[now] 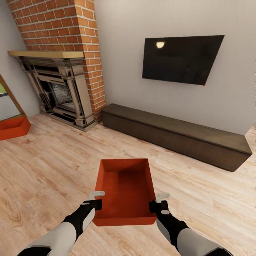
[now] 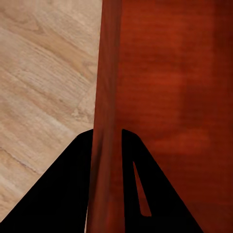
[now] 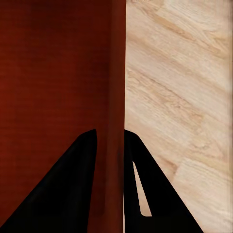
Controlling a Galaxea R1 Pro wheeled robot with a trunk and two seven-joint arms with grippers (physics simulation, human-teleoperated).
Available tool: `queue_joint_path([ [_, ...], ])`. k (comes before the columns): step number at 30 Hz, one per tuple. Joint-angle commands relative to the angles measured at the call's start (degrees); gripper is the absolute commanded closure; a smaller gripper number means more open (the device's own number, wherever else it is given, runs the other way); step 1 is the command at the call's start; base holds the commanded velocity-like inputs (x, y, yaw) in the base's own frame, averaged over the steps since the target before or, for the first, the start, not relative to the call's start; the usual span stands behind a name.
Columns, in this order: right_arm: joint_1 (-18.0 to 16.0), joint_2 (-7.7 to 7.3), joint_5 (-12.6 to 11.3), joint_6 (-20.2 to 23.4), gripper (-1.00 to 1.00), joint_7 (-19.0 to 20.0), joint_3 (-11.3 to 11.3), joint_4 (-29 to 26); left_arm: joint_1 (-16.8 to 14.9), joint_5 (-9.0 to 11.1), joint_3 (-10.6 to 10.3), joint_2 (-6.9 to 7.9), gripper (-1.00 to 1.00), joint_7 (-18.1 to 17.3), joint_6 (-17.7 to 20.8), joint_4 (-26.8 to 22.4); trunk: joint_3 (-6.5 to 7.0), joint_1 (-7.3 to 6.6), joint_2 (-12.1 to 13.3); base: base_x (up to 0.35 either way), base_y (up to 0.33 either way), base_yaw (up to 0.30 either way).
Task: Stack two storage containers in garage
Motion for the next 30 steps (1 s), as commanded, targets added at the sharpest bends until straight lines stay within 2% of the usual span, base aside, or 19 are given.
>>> queue_joint_path([
  [1,-0.06,0.16,-1.26,-0.20,1.00,0.05,-0.11,0.15,0.01,-0.05,0.02,-0.06,1.00,0.47,0.32,-0.29,0.04,0.00,-0.03,0.000,0.000,-0.144],
  [30,-0.06,0.23,-1.26,-0.21,1.00,0.05,-0.12,0.15,0.03,-0.05,0.04,-0.06,1.00,0.47,0.32,-0.29,2.52,0.00,-0.03,0.000,0.000,-0.146],
])
